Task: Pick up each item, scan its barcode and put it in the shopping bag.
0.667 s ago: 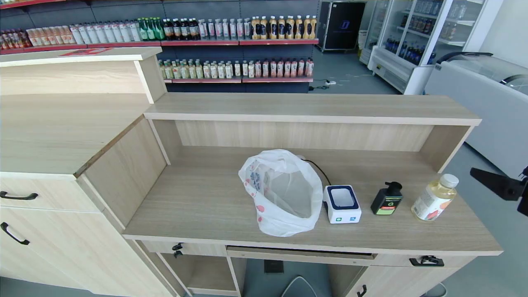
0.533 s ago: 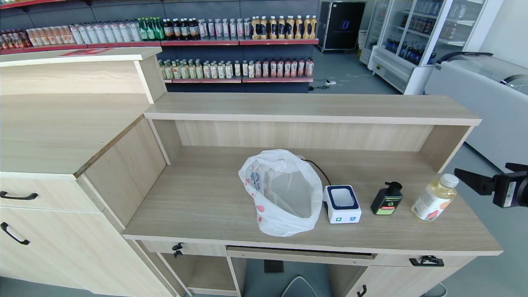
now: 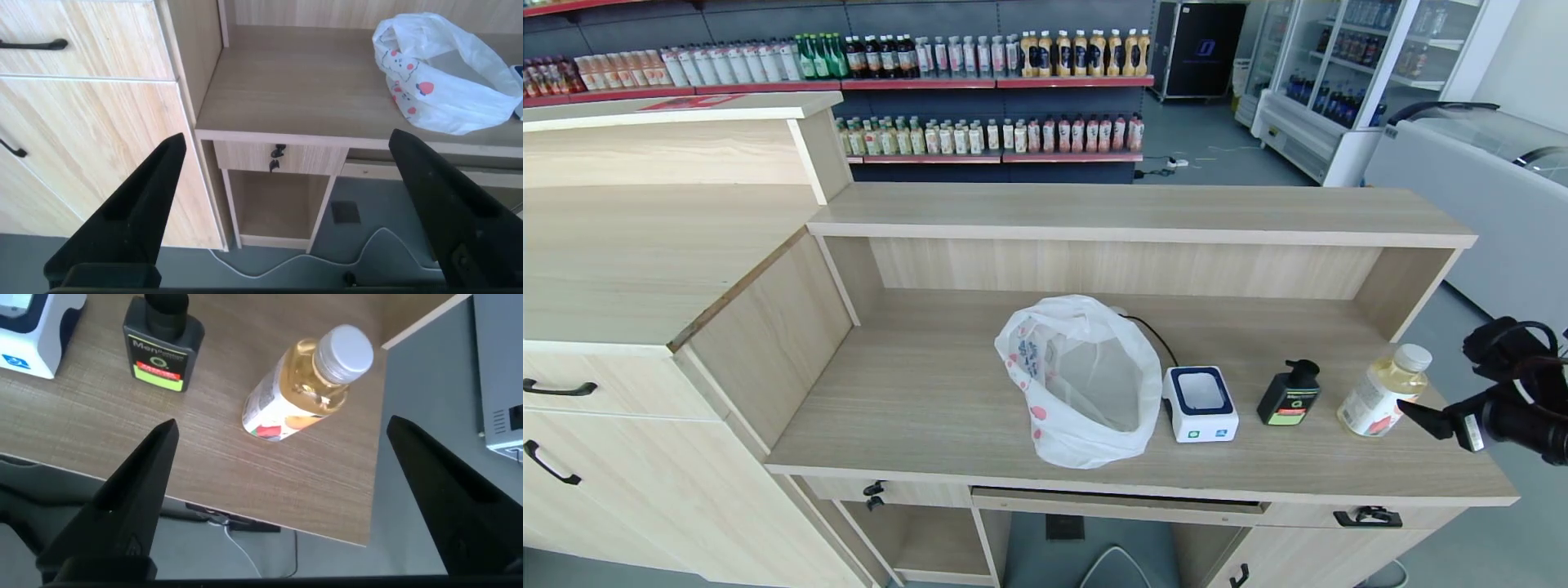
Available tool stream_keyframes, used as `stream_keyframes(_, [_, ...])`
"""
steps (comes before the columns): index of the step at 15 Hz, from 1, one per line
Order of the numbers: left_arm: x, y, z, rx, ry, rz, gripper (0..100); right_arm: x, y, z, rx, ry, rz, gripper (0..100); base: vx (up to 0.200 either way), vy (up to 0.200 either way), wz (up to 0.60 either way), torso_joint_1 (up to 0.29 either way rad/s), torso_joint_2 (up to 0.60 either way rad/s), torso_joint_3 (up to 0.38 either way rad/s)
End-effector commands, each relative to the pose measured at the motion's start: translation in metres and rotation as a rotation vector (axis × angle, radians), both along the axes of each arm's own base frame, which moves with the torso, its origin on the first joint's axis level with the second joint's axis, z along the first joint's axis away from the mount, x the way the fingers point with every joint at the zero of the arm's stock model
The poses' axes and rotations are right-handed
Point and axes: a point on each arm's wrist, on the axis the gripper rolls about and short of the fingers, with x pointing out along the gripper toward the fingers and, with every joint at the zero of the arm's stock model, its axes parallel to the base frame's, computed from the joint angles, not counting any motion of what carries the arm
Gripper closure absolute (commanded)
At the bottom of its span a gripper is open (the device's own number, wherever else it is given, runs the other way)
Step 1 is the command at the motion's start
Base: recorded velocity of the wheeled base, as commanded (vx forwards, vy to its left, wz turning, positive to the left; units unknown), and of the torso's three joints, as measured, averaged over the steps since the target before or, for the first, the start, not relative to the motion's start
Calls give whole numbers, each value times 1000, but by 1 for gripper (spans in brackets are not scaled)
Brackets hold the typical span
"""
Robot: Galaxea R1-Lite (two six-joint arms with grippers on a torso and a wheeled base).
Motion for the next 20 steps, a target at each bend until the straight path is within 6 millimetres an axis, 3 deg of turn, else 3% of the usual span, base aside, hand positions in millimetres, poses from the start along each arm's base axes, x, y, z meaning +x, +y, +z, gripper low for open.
stream_keyframes(1, [0,0,0,0,1,0,0,10,-5,-25,11,62,4,0,0,0,0,0,0,0])
stream_keyframes(8, [0,0,0,0,1,0,0,36,-14,-42,35,23,140,0,0,0,0,0,0,0])
stream_keyframes(14, [0,0,0,0,1,0,0,60,-22,-56,-3,-26,355,0,0,0,0,0,0,0])
stream_keyframes(20, [0,0,0,0,-1,0,0,75,-35,-73,22,-24,418,0,0,0,0,0,0,0])
